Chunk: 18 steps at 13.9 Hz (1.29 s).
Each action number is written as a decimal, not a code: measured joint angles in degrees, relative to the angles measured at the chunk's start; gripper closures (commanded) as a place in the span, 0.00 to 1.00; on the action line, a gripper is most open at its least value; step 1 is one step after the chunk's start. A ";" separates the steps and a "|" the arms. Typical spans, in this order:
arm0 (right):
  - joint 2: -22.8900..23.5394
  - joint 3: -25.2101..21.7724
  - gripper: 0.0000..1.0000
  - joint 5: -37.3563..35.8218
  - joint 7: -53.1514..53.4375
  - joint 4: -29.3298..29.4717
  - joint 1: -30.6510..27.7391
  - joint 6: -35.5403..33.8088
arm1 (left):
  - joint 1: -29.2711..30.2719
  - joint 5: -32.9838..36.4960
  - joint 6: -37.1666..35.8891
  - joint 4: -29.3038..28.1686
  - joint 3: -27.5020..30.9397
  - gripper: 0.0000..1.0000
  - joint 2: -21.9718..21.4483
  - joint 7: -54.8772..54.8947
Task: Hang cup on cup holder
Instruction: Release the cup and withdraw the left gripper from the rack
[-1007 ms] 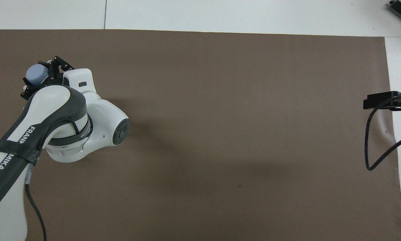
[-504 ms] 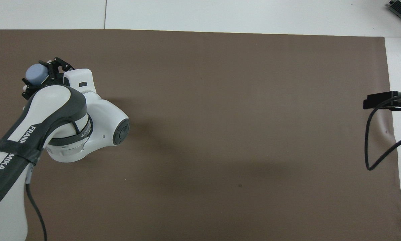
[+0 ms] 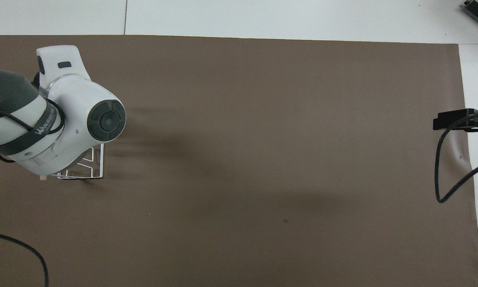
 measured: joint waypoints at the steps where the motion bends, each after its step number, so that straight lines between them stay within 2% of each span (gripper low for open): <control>1: 0.00 0.00 0.00 0.00 0.00 0.00 0.00 0.00 | 0.53 -3.76 0.90 0.18 0.04 0.00 -0.11 1.90; 6: 0.00 0.00 0.00 0.00 0.00 0.00 0.00 0.00 | 0.64 -21.27 1.55 0.57 -1.01 0.00 -1.96 9.34; 10: 0.00 0.00 0.00 0.00 0.00 0.00 0.00 0.00 | 1.09 -43.64 1.22 1.79 -0.11 0.00 -9.29 30.98; 13: 0.00 0.00 0.00 0.00 0.00 0.00 0.00 0.00 | 1.84 -49.42 -3.47 1.80 0.42 0.00 -13.63 43.62; 18: 0.00 0.00 0.00 0.00 0.00 0.00 0.00 0.00 | 3.58 -58.31 -15.29 7.76 0.49 0.00 -14.61 68.59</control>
